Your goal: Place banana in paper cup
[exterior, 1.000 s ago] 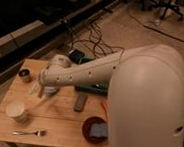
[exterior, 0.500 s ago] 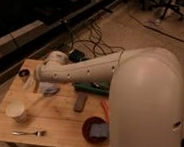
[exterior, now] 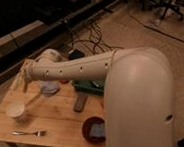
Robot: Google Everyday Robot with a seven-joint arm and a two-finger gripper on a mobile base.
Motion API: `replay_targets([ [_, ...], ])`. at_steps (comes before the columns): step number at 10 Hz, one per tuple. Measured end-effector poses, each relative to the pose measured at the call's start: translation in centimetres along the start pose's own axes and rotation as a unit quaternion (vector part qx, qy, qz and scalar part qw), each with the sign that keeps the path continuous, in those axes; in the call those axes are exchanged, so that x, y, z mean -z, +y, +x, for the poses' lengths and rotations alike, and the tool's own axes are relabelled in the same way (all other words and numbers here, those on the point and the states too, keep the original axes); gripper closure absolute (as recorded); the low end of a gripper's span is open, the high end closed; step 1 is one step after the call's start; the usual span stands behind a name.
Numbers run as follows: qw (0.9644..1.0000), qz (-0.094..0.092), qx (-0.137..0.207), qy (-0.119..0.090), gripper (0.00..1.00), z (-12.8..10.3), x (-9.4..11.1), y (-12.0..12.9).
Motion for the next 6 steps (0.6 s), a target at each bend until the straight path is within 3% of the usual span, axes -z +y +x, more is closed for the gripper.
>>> replay_targets([
  [3,0.9980,-0.027,0.054,0.020,1.00,2.0,-0.5,3.9],
  [6,0.9951,-0.035,0.085,0.036,1.00,3.7,-0.1,4.8],
])
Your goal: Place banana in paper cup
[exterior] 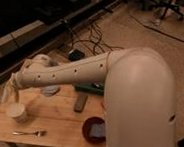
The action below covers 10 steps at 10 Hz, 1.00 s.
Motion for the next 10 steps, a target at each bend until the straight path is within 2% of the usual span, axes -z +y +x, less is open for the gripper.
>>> replay_targets([
  [2,1.0000,0.007,0.005,0.003,1.00,0.64,0.36,-0.15],
  [7,0.9997,0.024,0.001,-0.004,1.00,0.61,0.88,-1.11],
  [10,0.9998,0.021,0.004,0.002,1.00,0.75,0.38,-0.80],
])
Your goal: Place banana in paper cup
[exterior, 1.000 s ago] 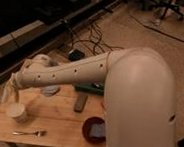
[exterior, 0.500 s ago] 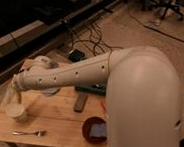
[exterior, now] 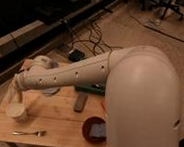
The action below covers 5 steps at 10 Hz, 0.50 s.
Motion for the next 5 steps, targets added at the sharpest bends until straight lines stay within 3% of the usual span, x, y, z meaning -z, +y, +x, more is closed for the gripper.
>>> replay_targets([
  [3,0.9999,-0.010,0.002,0.004,1.00,0.31,-0.45,-0.05],
  [5,0.9995,-0.030,-0.002,0.003,1.00,0.53,-0.64,-0.24],
])
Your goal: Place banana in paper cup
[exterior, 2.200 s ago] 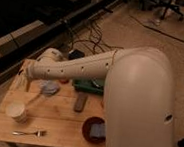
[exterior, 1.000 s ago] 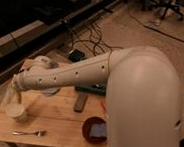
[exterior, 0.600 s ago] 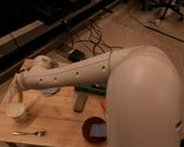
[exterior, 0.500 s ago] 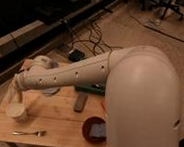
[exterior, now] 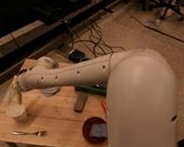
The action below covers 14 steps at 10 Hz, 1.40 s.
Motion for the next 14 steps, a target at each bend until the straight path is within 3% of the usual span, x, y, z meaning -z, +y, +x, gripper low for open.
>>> replay_targets([
  [2,1.0000,-0.010,-0.002,-0.001,1.00,0.1,0.0,-0.2],
  [10,0.9999,-0.016,0.003,0.002,1.00,0.0,-0.1,0.1],
  [14,0.9992,-0.035,0.019,0.001,1.00,-0.4,2.4,1.9],
])
